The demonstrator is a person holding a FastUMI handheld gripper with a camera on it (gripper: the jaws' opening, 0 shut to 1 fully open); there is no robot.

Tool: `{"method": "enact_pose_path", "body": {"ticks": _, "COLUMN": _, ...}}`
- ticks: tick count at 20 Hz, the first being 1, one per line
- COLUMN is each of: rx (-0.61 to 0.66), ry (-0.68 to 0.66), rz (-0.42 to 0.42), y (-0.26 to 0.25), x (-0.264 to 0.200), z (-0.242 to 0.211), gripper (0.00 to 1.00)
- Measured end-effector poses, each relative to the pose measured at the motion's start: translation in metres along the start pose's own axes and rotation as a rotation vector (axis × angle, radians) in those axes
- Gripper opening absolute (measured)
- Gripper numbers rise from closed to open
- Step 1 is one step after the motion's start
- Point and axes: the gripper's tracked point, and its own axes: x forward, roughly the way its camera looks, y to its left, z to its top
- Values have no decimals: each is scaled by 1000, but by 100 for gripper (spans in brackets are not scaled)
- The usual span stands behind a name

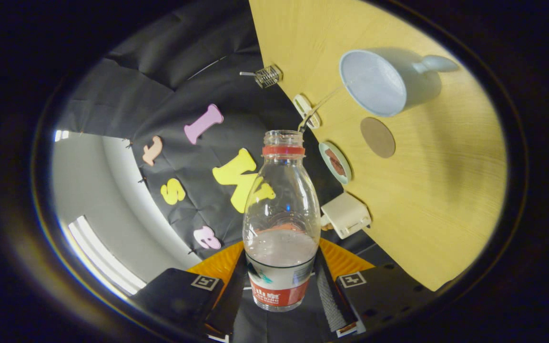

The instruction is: Take the bottle from table, then pour the juice into the cup, finally place the bottle on the coaster

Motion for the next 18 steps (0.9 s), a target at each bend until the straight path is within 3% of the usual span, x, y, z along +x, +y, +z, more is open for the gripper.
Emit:
{"method": "enact_pose_path", "body": {"ticks": 11, "rx": 104, "ry": -8, "rz": 0, "y": 13, "x": 1, "z": 16, "gripper": 76}}
{"method": "enact_pose_path", "body": {"ticks": 18, "rx": 94, "ry": 12, "rz": -16, "y": 9, "x": 4, "z": 8, "gripper": 76}}
